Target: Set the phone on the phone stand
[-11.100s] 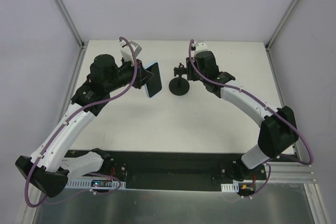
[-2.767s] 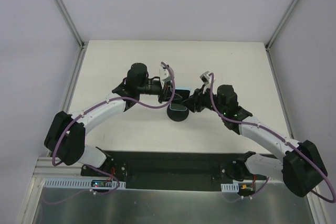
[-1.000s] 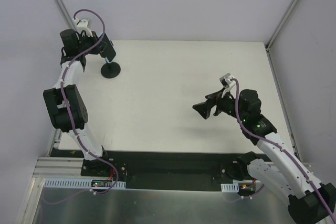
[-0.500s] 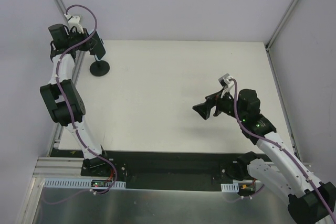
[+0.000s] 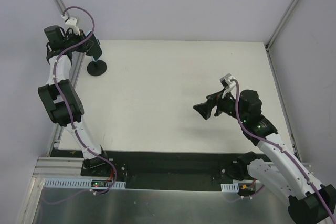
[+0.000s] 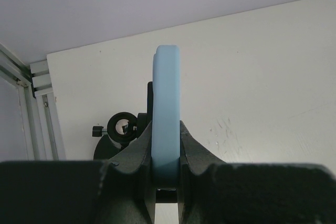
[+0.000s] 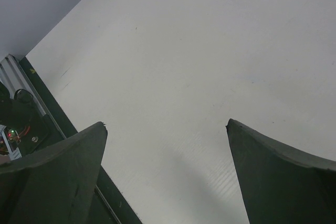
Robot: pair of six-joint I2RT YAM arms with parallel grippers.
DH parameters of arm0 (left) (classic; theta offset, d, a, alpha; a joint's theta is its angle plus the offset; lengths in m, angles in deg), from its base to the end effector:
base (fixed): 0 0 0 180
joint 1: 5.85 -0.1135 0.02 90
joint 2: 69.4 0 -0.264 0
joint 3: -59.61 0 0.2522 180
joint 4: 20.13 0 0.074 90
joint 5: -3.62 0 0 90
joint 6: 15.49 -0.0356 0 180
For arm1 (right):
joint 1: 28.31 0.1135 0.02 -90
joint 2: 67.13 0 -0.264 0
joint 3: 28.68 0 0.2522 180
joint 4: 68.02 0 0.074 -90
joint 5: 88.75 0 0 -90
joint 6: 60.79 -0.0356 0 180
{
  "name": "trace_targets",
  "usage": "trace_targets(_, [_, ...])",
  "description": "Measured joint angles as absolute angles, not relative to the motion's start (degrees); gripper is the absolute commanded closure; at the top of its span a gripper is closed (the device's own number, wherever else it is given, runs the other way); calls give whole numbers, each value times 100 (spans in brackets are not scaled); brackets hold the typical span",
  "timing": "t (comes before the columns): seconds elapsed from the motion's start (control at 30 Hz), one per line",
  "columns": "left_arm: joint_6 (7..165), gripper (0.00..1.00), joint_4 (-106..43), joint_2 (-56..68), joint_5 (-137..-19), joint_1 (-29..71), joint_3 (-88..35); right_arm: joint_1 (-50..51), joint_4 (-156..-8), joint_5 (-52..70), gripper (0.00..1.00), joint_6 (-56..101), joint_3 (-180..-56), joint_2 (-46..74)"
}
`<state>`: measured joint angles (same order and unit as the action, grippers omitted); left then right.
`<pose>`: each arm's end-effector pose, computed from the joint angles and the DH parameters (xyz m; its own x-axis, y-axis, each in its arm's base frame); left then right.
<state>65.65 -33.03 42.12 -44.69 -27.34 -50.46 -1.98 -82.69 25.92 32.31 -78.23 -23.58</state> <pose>0.4427 0.1488 0.3278 -0.1777 0.0537 -0.9826 0.3576 0.9338 -0.0137 0.1589 0.0952 0.3057 -0.0931 -0.1009 -0.9905 -0.7790 0.6269 0.0094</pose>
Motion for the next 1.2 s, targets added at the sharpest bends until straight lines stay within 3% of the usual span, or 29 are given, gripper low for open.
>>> trace_targets(0.47, [6653,100,-3080,4158,-4388,-3143,-4839,-198,-8376,2541,0,3189,-7821,-2500])
trace_targets(0.5, [6703,95,-3014,4153,-4425,-3141,-4808,-198,-8380,2539,0,3180,-7821,-2508])
trace_targets(0.53, [6753,75,-2951,4134,-4467,-3139,-4762,-198,-8380,2526,0,3176,-7821,-2519])
trace_targets(0.77, [7002,26,-2431,3882,-4795,-3145,-4299,-198,-8380,2447,0,3113,-7812,-2633])
trace_targets(1.03, [7728,5,-2007,3391,-4948,-3145,-3864,-198,-8411,2299,0,3062,-7652,-2744])
trace_targets(1.2, [8633,11,-2269,2512,-5544,-3145,-3405,-198,-8737,1798,0,2933,-7714,-2666])
